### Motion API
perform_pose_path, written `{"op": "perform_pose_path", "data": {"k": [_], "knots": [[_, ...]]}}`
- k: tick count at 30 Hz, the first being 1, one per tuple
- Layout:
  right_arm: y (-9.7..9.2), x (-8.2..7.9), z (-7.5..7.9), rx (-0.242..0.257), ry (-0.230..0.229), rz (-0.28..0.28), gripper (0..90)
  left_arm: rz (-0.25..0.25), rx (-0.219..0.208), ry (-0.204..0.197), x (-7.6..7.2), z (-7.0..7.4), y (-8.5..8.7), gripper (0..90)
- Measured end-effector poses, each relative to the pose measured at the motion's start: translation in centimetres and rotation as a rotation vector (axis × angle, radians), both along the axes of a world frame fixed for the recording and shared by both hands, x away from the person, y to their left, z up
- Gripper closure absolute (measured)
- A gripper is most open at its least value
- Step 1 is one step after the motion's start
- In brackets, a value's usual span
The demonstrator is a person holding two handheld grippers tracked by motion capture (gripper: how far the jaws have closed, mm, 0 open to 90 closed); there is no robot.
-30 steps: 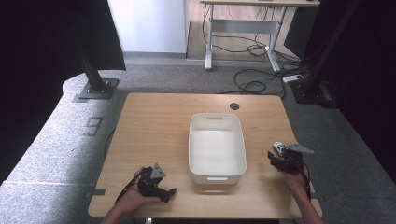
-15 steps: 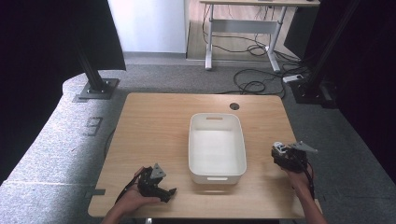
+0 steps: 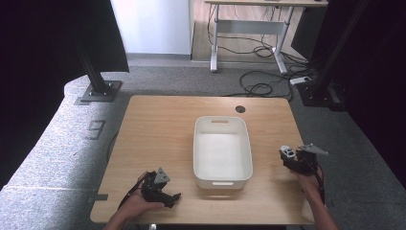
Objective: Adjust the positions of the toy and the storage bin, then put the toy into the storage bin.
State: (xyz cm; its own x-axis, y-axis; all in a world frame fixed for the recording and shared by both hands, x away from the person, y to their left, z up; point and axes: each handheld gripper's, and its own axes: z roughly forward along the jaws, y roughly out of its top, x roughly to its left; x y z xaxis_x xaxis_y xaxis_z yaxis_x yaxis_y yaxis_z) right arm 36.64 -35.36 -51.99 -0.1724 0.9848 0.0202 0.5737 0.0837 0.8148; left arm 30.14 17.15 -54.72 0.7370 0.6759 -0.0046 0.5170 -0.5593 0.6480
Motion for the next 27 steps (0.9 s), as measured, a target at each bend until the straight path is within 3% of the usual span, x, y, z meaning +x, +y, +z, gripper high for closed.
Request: {"op": "perform_pose_path", "data": {"k": [10,27], "knots": [[-0.4,0.1,0.0,0.000,-0.009,-0.006,31.3,-0.003,-0.001,-0.001,0.0,0.0,0.0,0.0],[-1.1,1.5,-0.9,0.009,0.028,-0.016,31.4,-0.001,-0.002,-0.001,0.0,0.0,0.0,0.0]]}}
